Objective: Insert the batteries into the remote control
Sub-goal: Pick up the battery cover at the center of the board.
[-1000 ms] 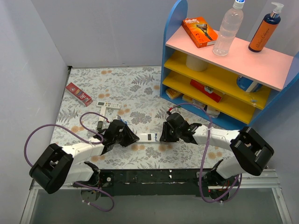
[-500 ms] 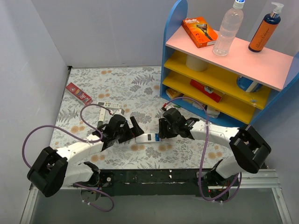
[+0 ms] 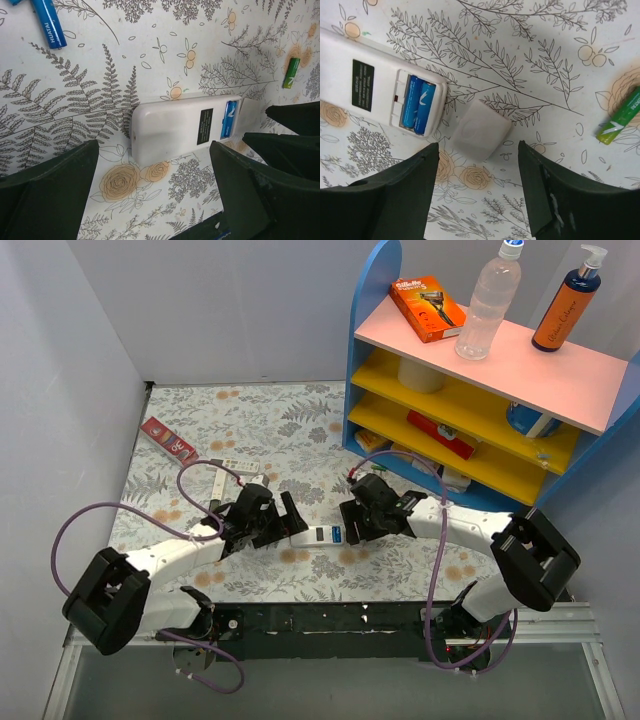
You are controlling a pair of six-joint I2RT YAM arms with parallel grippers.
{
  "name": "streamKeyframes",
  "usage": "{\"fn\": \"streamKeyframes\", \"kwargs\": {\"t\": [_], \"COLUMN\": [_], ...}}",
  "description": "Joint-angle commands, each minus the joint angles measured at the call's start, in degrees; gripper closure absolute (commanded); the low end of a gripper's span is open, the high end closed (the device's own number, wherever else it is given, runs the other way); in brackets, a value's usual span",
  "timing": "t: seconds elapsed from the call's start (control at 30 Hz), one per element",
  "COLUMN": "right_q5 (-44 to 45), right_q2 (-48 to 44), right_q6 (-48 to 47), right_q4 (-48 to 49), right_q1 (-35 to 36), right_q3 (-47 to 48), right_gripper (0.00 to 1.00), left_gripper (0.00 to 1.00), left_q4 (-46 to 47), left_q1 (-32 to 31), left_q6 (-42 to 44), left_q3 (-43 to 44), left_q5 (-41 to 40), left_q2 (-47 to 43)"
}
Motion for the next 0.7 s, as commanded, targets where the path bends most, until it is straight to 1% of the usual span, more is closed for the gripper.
{"fn": "streamKeyframes", "kwargs": {"t": [0.0,0.07,0.1,0.17,0.2,0.23,0.27,0.3,0.33,0.4,0.43,0.5,0.57,0.67], "right_q5": [-3.1,-2.8,-3.6,-6.8,-8.6,-9.6,-10.9,-11.3,-11.8,-12.4,-12.6,-12.6,-13.5,-14.9], "right_q2": [-2.2,-2.4,-2.6,-3.3,-3.3,-3.6,-3.8,-4.0,-4.1,-3.7,-2.8,-1.9,-0.4,1.4], "right_q6": [-17.3,-24.0,-31.1,-36.6,-39.5,-43.4,-45.3,-47.1,-50.2,-52.9,-54.1,-56.5,-58.1,-58.9], "right_q4": [-3.4,-6.0,-7.2,-7.9,-8.2,-8.1,-7.6,-7.0,-5.9,-5.3,-5.4,-5.3,-5.7,-5.7], "right_q1": [-1.2,-1.3,-1.3,-1.5,-1.5,-1.5,-1.5,-1.5,-1.5,-1.6,-1.6,-1.7,-1.9,-2.3], "right_q3": [3.6,5.1,5.2,4.7,4.5,4.3,4.0,2.9,2.3,1.6,1.7,1.8,2.4,3.1], "right_gripper": [0.24,0.20,0.16,0.16,0.16,0.16,0.16,0.16,0.16,0.16,0.16,0.17,0.18,0.19], "left_gripper": [0.05,0.04,0.02,0.02,0.02,0.02,0.02,0.02,0.02,0.02,0.02,0.02,0.02,0.02], "left_q4": [-3.6,-6.4,-7.5,-10.7,-11.5,-12.3,-13.6,-14.3,-15.0,-16.2,-16.2,-15.5,-13.4,-10.3], "left_q1": [-0.3,-0.2,-0.2,-0.1,-0.1,0.1,0.2,0.3,0.2,0.3,0.3,0.4,0.3,0.4], "left_q6": [1.1,1.7,2.1,2.8,3.3,4.7,5.4,6.4,8.3,10.9,12.1,16.0,19.0,20.2], "left_q3": [1.5,3.0,3.6,4.9,6.2,6.8,7.6,9.5,10.6,12.4,13.7,14.4,13.8,10.8], "left_q5": [-3.5,-5.4,-7.5,-10.6,-14.0,-15.6,-17.1,-19.1,-22.2,-25.8,-29.1,-31.9,-35.4,-38.8], "left_q2": [-5.3,-8.8,-10.3,-14.7,-16.2,-17.7,-20.9,-22.2,-23.6,-27.5,-28.6,-32.3,-34.8,-39.1]}}
